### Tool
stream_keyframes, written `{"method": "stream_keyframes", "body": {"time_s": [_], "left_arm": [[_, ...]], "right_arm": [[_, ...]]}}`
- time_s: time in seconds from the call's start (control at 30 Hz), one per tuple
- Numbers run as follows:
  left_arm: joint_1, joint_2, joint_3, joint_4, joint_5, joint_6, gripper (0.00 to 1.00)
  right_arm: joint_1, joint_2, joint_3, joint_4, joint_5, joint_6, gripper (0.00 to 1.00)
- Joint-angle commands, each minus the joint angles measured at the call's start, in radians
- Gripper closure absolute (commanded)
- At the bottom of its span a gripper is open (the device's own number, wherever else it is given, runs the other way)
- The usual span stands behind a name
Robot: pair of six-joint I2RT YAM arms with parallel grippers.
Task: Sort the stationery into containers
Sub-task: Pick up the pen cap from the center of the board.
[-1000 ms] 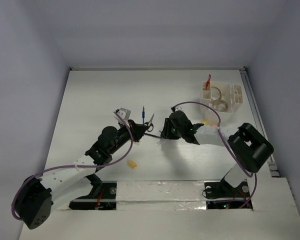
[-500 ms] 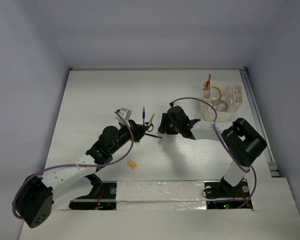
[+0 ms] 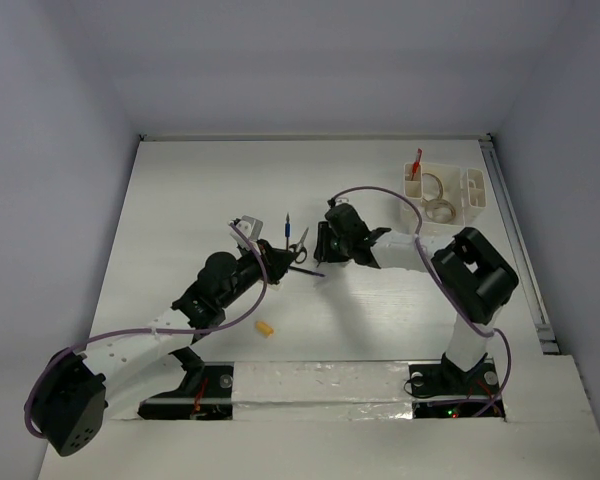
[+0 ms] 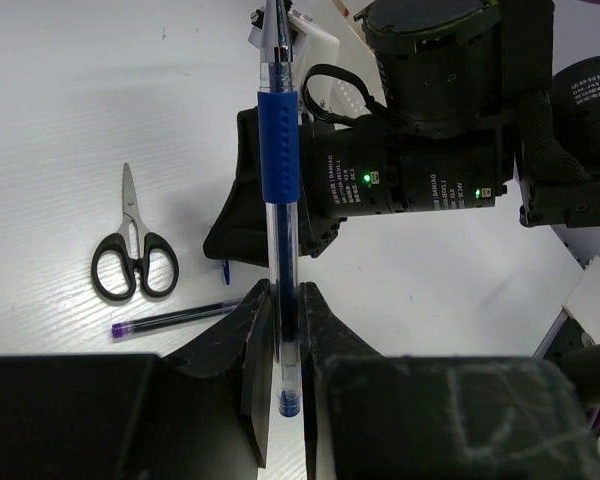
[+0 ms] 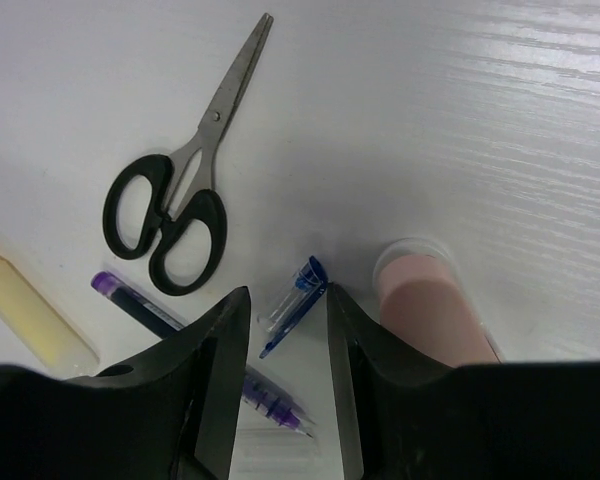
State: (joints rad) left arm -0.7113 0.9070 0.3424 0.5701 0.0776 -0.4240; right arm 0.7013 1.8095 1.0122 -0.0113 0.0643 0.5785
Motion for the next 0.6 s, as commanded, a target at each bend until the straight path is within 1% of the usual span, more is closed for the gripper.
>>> {"method": "stream_keyframes", "body": {"time_s": [0.0, 0.07, 0.27, 0.4, 0.47, 0.57], "left_arm": [[0.006, -0.013, 0.001, 0.042, 0.001, 0.005, 1.0], [0.006, -0.013, 0.0, 0.043, 0.001, 0.004, 1.0], [0.006, -0.014, 0.0, 0.043, 0.002, 0.002, 1.0], [0.006, -0.019, -0.002, 0.042, 0.001, 0.002, 1.0], [0.006, -0.022, -0.002, 0.04, 0.001, 0.004, 1.0], [0.006, -0.028, -0.003, 0.04, 0.001, 0.004, 1.0]], "right_arm": [[0.006, 0.017, 0.051, -0.079, 0.043, -0.054, 0.6], [0.015, 0.025, 0.065, -0.113, 0.049, -0.069, 0.62], [0.035, 0.083, 0.14, -0.197, 0.061, -0.114, 0.63], [0.044, 0.113, 0.183, -0.258, 0.101, -0.134, 0.63], [0.055, 0.123, 0.199, -0.279, 0.124, -0.143, 0.66], [0.055, 0.134, 0.216, -0.305, 0.138, -0.157, 0.66]]}}
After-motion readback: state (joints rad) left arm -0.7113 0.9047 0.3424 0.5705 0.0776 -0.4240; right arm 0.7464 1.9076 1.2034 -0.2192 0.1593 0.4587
